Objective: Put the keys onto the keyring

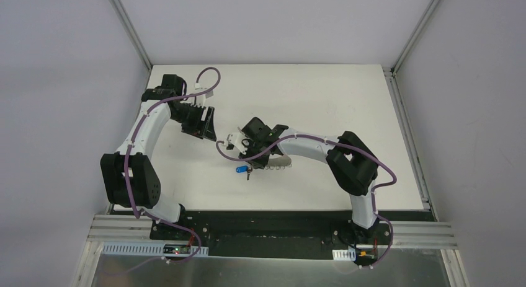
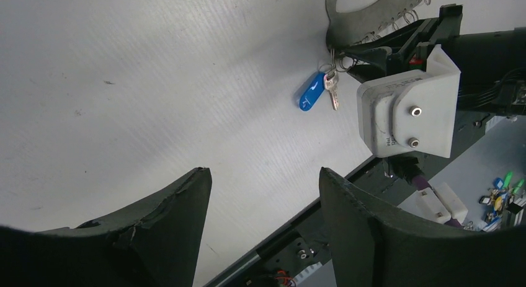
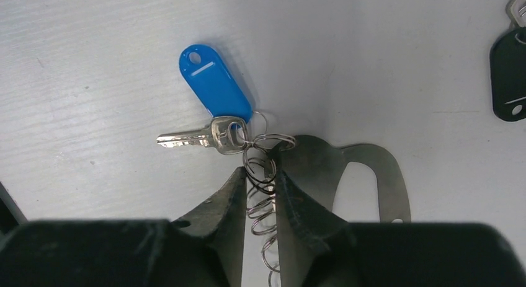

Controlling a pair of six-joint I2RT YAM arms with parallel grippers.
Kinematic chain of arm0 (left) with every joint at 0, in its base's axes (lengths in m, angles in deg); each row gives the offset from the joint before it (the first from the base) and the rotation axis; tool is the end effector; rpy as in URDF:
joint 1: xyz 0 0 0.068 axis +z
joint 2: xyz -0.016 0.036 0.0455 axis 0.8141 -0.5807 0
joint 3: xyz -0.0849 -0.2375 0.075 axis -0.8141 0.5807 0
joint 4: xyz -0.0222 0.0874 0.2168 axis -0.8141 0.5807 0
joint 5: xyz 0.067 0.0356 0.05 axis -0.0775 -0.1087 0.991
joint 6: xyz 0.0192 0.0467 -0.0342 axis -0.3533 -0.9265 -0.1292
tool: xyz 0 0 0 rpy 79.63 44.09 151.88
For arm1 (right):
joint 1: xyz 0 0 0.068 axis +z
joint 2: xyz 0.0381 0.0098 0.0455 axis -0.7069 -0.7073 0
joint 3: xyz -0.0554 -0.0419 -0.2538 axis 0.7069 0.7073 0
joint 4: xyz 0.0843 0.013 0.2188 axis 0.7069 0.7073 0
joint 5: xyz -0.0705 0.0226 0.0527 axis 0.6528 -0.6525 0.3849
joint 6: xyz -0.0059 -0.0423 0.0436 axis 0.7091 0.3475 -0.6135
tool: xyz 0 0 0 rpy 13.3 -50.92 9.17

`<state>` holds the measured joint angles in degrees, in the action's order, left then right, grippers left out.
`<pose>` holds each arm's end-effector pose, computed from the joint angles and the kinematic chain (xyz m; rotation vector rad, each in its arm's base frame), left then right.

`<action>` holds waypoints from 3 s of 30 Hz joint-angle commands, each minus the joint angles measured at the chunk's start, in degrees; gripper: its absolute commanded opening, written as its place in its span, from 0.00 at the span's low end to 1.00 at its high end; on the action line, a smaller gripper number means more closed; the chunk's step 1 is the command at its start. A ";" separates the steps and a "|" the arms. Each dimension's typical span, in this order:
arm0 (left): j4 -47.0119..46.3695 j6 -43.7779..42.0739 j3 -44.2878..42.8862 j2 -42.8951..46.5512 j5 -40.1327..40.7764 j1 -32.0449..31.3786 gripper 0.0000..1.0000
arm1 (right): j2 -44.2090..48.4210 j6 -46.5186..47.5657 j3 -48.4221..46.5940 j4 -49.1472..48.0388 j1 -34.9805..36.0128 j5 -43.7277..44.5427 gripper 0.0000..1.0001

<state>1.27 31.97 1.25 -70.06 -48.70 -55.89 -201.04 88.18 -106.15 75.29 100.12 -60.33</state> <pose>0.2785 -0.0323 0.2803 0.5455 2.4993 -0.7097 0.2194 0.3315 0.1779 -1.9319 1.7220 0.3813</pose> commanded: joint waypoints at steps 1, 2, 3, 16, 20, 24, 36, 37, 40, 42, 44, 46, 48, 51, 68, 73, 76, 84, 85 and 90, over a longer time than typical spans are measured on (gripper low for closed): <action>1.51 0.71 -1.93 -0.03 -2.12 0.60 0.65 | 0.72 -0.47 -2.23 1.50 0.39 0.15 0.20; 1.59 0.72 -1.95 -0.10 -2.16 0.63 0.65 | 0.83 -0.39 -2.06 1.48 0.38 0.06 0.20; 1.65 0.72 -1.95 -0.05 -2.19 0.68 0.65 | 1.12 -0.32 -1.86 1.50 0.35 0.03 0.19; 3.67 -0.55 -3.00 -0.47 -2.28 0.77 0.65 | 4.73 2.26 2.17 3.88 0.27 0.84 0.20; 4.03 -0.89 -3.09 -0.15 -1.92 0.84 0.65 | 6.62 2.61 3.88 4.10 0.25 0.49 0.29; 4.43 -1.01 -3.43 0.05 -1.60 0.86 0.65 | 7.85 2.71 4.13 4.99 0.26 -0.14 0.33; 4.65 -1.28 -3.10 0.48 -1.43 1.04 0.66 | 9.61 0.18 2.07 5.18 0.29 -1.65 0.37; 4.61 -1.28 -3.09 0.61 -1.34 1.04 0.66 | 9.07 -0.21 1.29 5.19 0.24 -1.81 0.37; 4.69 -1.31 -2.96 1.05 -1.25 1.04 0.66 | 7.35 -0.69 -0.38 5.35 0.25 -2.01 0.37; 4.69 -1.46 -2.76 1.46 -1.20 1.04 0.66 | 6.26 -1.00 -1.02 5.32 0.24 -2.05 0.36; 4.70 -1.64 -2.50 1.87 -0.95 1.04 0.66 | 5.46 -1.39 -1.51 5.37 0.36 -2.41 0.36; 4.69 -1.88 -2.34 2.10 -0.83 1.04 0.66 | 4.92 -1.83 -2.01 5.26 0.35 -2.56 0.35; 4.70 -1.84 -2.21 2.24 -0.80 1.04 0.66 | 4.10 -1.96 -2.73 5.55 0.47 -2.60 0.35; 4.64 -2.00 -2.21 2.32 -0.75 2.46 0.66 | 3.34 -1.99 -3.17 5.63 0.77 -2.54 0.34; 4.96 -2.56 -1.95 2.19 -1.69 3.67 0.66 | 0.38 -2.12 -4.31 5.81 1.52 -0.38 0.24; 5.18 -2.54 -2.19 1.82 -2.27 3.76 0.66 | -0.21 -2.00 -4.30 5.73 1.51 -0.19 0.21; 5.40 -2.75 -2.30 1.81 -2.28 3.85 0.66 | -0.52 -1.94 -4.29 5.57 1.55 0.11 0.21; 5.61 -2.99 -2.06 1.56 -2.63 4.21 0.66 | -0.80 -2.15 -4.54 5.48 1.49 0.00 0.19; 5.63 -2.97 -2.08 1.55 -2.63 4.22 0.65 | -0.72 -2.23 -4.54 5.51 1.54 -0.10 0.18; 5.59 -2.99 -2.06 1.37 -2.66 4.34 0.65 | -0.86 -2.40 -4.96 5.69 1.49 -0.34 0.15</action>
<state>5.12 30.03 -0.06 -69.69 -50.06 -52.15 -201.80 86.41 -108.42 80.12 101.28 -60.94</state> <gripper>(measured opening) 0.655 0.163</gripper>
